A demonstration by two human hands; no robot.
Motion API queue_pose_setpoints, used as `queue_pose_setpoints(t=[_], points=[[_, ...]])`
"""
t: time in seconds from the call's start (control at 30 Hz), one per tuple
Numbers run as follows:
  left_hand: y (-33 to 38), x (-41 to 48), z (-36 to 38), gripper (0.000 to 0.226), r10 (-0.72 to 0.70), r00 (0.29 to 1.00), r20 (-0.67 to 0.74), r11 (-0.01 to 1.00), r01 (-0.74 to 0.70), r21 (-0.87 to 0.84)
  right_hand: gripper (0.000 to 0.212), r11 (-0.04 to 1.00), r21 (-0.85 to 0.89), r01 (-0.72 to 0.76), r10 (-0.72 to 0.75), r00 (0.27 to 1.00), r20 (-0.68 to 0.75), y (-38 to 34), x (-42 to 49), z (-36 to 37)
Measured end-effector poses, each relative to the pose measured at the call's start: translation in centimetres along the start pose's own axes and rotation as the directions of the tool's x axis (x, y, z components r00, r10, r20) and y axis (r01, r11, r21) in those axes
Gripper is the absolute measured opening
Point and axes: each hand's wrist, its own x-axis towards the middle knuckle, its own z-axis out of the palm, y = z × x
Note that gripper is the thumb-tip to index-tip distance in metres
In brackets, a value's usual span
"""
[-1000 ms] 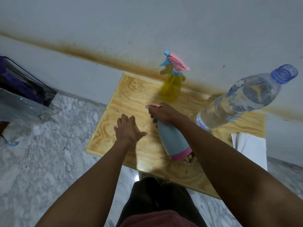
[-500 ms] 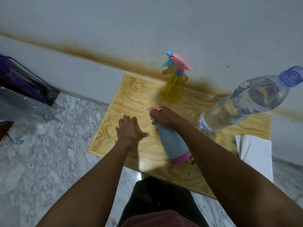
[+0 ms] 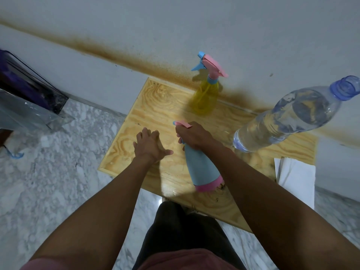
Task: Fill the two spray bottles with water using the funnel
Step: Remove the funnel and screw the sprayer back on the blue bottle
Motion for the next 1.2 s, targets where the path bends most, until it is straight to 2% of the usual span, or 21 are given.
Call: queue_pose_setpoints(t=[0.13,0.27,0.37,0.5,0.57,0.63,0.7,0.73,0.8,0.87,0.93,1.0,1.1,1.2], points=[[-0.2,0.1,0.4,0.096,0.011,1.0,-0.004,1.0,-0.011,0.002,0.034,1.0,-0.024,-0.011,0.011,1.0,0.008,0.0,0.2,0.4],[0.0,-0.1,0.1,0.096,0.021,1.0,0.002,1.0,-0.021,-0.009,0.052,0.998,-0.042,-0.051,0.051,0.999,0.003,-0.2,0.6,0.6],[-0.1,-0.3,-0.2,0.097,0.037,0.999,0.022,0.999,-0.037,0.01,0.051,0.995,-0.095,-0.031,0.034,0.999,0.027,-0.4,0.6,0.6],[-0.2,-0.7,-0.9,0.1,0.068,0.994,0.09,0.996,-0.073,0.056,0.048,0.999,0.031,0.044,-0.044,0.999,-0.02,-0.1,0.1,0.5],[-0.4,-0.5,-2.0,0.099,0.098,0.981,0.168,0.995,-0.099,-0.004,0.05,0.984,0.146,0.1,-0.09,0.993,-0.076,-0.6,-0.7,0.1],[-0.6,-0.4,-4.0,0.101,0.2,0.932,0.301,0.978,-0.173,-0.113,0.043,0.957,0.232,0.176,-0.14,0.976,-0.165,-1.5,-2.0,-0.5],[-0.2,-1.1,-6.6,0.104,0.372,0.823,0.429,0.924,-0.286,-0.254,0.037,0.931,0.244,0.27,-0.201,0.94,-0.274,-2.7,-3.1,-1.1],[0.3,-1.8,-7.8,0.105,0.453,0.77,0.45,0.886,-0.331,-0.325,0.035,0.917,0.249,0.312,-0.225,0.92,-0.321,-3.4,-3.7,-1.4],[1.4,-3.1,-9.6,0.098,0.564,0.741,0.365,0.801,-0.384,-0.459,0.028,0.881,0.281,0.381,-0.263,0.887,-0.379,-5.1,-4.6,-1.9],[2.4,-3.9,-10.7,0.081,0.637,0.746,0.194,0.682,-0.429,-0.592,0.023,0.841,0.315,0.441,-0.296,0.861,-0.414,-7.1,-5.5,-2.4],[2.9,-4.4,-11.4,0.068,0.655,0.754,0.044,0.574,-0.46,-0.677,0.019,0.796,0.325,0.511,-0.354,0.828,-0.435,-8.9,-6.1,-2.9],[3.0,-4.2,-11.8,0.063,0.633,0.767,-0.103,0.51,-0.513,-0.69,0.003,0.77,0.296,0.566,-0.423,0.799,-0.427,-10.1,-6.6,-3.5],[2.7,-3.0,-12.2,0.066,0.54,0.785,-0.304,0.497,-0.589,-0.637,0.027,0.8,0.194,0.568,-0.455,0.785,-0.42,-10.3,-5.9,-3.9],[2.7,-1.7,-13.0,0.055,0.426,0.828,-0.365,0.529,-0.556,-0.641,0.02,0.819,0.193,0.54,-0.402,0.781,-0.478,-9.6,-4.6,-3.2]])
